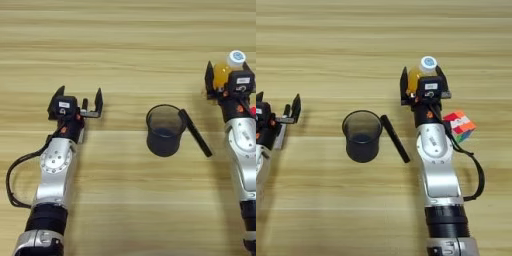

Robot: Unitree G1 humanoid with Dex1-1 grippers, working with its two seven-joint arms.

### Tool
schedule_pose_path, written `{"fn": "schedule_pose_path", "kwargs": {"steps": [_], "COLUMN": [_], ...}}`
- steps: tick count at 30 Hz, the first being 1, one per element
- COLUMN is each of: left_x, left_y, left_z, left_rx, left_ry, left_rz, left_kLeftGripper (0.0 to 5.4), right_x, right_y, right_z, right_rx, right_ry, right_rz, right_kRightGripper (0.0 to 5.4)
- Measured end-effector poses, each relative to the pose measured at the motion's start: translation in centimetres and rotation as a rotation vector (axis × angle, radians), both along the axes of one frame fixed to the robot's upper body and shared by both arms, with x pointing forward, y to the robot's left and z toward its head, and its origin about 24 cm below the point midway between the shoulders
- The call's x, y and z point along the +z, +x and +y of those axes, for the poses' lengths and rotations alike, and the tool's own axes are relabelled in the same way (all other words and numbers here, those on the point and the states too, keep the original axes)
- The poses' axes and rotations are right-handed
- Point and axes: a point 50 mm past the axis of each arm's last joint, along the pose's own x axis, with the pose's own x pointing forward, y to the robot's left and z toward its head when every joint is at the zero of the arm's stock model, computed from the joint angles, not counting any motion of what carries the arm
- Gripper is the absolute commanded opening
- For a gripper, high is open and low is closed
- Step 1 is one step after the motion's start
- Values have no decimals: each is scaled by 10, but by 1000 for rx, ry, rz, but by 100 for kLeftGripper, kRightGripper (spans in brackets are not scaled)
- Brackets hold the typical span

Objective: Move the objects on the table

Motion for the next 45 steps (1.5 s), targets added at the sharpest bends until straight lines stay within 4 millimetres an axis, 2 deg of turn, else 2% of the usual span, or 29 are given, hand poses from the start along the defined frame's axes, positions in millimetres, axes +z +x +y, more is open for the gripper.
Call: {"fn": "schedule_pose_path", "kwargs": {"steps": [6, 13, 32, 33, 36, 45], "left_x": [1, 4, 10, 11, 11, 13], "left_y": [0, 0, 0, 0, 0, 0], "left_z": [1, -2, -3, -3, -3, -3], "left_rx": [7, -7, -13, -14, -14, -14], "left_ry": [-1, 3, 6, 6, 7, 7], "left_rz": [-19, -32, -59, -63, -64, -71], "left_kLeftGripper": [540, 540, 540, 540, 540, 540], "right_x": [-28, -39, -43, -43, -45, -49], "right_y": [3, 4, 10, 10, 10, 11], "right_z": [-8, -5, -1, -1, -1, -1], "right_rx": [-16, 16, 38, 38, 37, 44], "right_ry": [-16, -33, -71, -71, -70, -44], "right_rz": [117, 166, 180, 179, 185, 207], "right_kRightGripper": [360, 360, 360, 389, 426, 507]}}
